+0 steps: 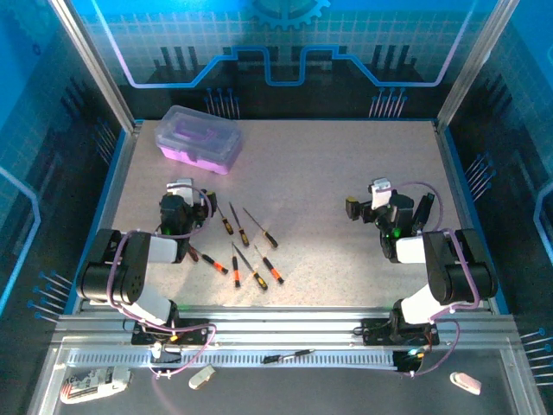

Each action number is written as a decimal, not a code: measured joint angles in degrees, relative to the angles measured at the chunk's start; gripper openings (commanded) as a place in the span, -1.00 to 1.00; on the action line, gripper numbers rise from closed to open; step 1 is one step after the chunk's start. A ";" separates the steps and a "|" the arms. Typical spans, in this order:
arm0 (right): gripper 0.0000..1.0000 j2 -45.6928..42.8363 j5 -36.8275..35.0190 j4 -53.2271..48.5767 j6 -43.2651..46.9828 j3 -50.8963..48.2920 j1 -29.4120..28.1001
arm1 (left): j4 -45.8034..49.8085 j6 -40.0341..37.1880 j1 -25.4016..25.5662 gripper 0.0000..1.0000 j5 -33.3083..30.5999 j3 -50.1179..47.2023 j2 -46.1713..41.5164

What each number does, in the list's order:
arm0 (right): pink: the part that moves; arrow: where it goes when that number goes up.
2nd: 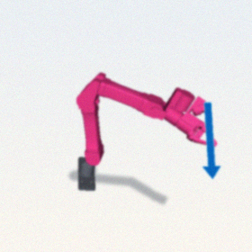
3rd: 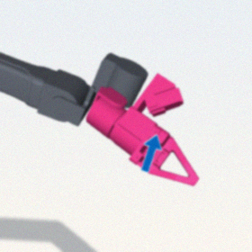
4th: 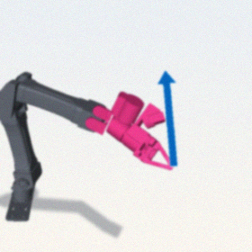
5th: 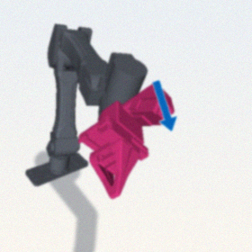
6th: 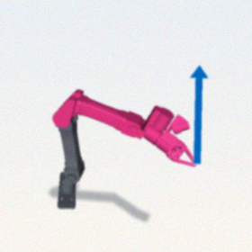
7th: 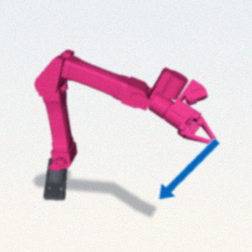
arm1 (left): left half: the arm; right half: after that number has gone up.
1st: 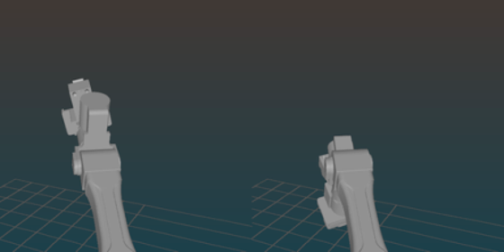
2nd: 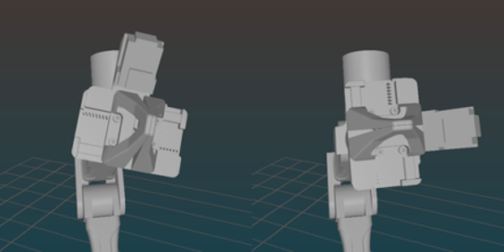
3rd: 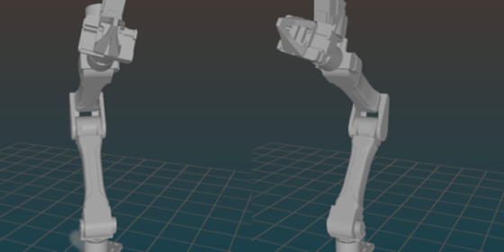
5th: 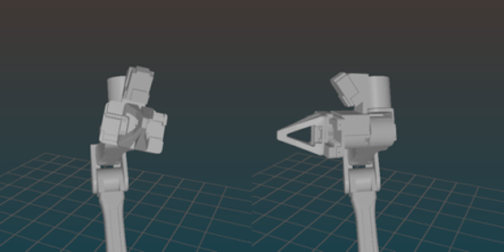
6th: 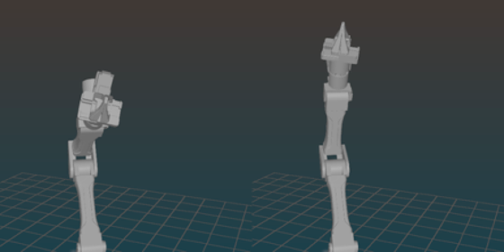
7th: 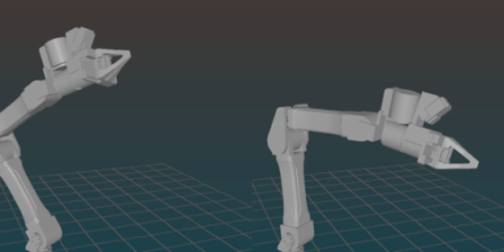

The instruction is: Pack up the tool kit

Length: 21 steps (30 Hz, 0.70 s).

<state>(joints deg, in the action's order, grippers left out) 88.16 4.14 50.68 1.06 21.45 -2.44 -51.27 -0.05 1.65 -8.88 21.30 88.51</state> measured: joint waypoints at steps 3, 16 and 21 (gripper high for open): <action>0.99 -0.26 -3.34 -1.20 -0.28 0.68 -0.15 | 1.01 0.02 0.00 0.99 -0.04 0.11 -0.39; 0.99 -18.21 -18.51 -37.44 -9.40 21.09 -5.07 | 29.44 3.30 0.00 0.99 -3.82 14.45 -22.93; 0.99 -22.43 -4.52 -45.00 -23.23 27.12 -0.46 | 47.32 17.94 -1.03 0.99 -5.95 29.35 -24.98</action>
<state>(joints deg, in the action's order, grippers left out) 65.73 -0.38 5.67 -22.17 48.58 -2.90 -3.95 17.89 0.62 -14.83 50.65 63.53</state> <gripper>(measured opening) 0.996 0.994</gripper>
